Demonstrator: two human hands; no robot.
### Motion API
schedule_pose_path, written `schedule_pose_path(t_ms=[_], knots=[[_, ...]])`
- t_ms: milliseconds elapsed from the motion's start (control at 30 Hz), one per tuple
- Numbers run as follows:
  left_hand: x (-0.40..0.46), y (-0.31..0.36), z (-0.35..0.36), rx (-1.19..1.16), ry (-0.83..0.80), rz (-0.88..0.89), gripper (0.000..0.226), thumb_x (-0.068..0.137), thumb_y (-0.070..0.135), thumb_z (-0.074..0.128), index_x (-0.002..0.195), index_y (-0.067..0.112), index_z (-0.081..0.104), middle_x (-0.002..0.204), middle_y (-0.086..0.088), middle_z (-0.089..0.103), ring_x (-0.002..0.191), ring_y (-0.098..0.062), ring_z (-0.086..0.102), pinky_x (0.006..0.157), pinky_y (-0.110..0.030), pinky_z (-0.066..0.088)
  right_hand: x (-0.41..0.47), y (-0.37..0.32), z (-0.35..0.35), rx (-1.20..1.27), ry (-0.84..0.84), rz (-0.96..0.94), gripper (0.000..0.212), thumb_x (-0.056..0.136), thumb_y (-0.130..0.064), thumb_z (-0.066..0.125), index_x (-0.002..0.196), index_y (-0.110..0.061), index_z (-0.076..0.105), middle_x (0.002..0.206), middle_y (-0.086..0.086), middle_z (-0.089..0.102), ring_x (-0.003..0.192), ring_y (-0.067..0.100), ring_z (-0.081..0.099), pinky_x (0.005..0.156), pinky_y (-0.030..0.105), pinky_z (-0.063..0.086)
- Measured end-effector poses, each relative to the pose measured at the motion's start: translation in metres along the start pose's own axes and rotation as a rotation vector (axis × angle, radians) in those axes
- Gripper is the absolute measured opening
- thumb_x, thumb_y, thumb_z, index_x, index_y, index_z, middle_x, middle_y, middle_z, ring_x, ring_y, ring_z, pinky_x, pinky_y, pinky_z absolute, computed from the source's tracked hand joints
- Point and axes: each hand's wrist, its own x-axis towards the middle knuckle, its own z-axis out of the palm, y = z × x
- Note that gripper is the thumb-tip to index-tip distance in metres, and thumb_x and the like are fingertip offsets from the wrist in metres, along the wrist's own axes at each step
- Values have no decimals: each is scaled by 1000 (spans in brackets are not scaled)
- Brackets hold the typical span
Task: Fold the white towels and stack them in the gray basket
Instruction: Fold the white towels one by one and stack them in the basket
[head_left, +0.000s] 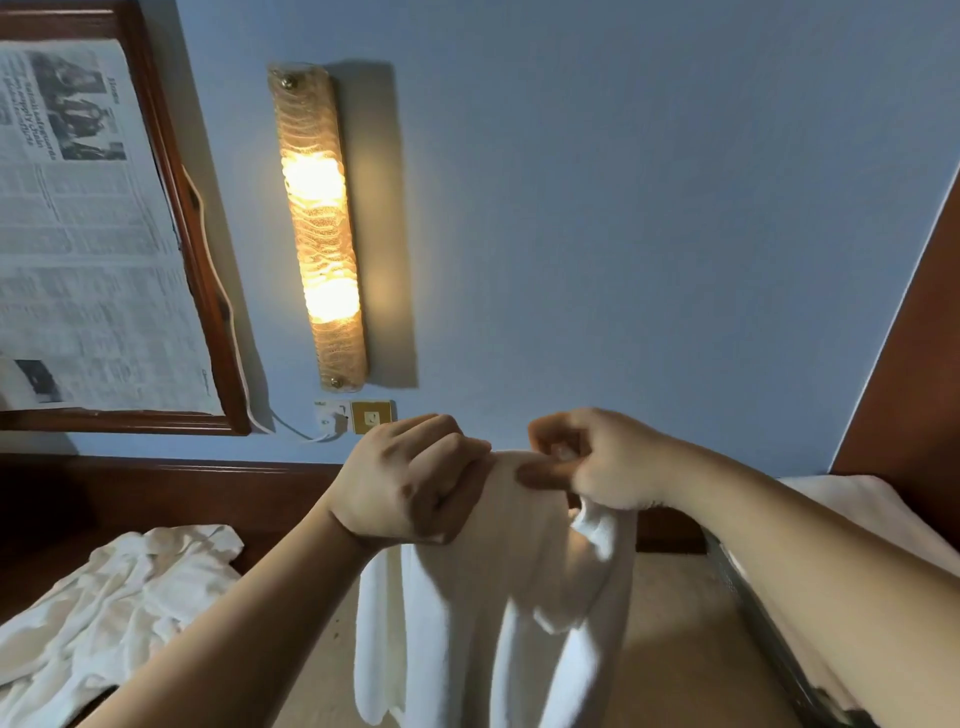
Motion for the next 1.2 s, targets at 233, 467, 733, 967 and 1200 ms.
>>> schedule_pose_path(t_ms=[233,467,733,967,1200], knots=[[-39,6,17,-24,-26,-72,18,92,15,79,106,12,69,79,-4,64,63,-25,59,50,-37,48,-19,14,5,-78,28,4,28,98,-39,69,77,-23,59,56,-11,47,53,5,41,54,20,32],[-102,49,34,-169,-82,-347,21,91,11,79,98,7,61,86,-4,65,70,-23,60,61,-32,49,-46,20,24,-185,124,12,23,98,-42,67,81,-29,56,71,-3,59,68,12,57,64,37,46],[-146,125,45,-233,-142,-843,40,94,52,72,75,20,58,79,11,53,70,-12,55,63,-32,49,-77,6,12,-317,167,-18,25,99,-40,63,79,-29,52,69,-11,61,65,12,52,54,32,35],[-166,179,42,-414,-441,-942,45,97,64,61,76,26,72,84,6,62,84,-14,64,72,-37,53,-121,9,-2,-314,201,-36,27,98,-39,64,76,-29,52,62,-4,54,66,11,52,54,32,34],[-180,212,24,-114,-341,-991,43,93,66,64,78,26,62,89,19,55,83,-4,55,72,-20,47,-153,23,6,-296,192,-44,26,98,-36,65,76,-29,52,57,-4,48,59,12,46,53,32,30]])
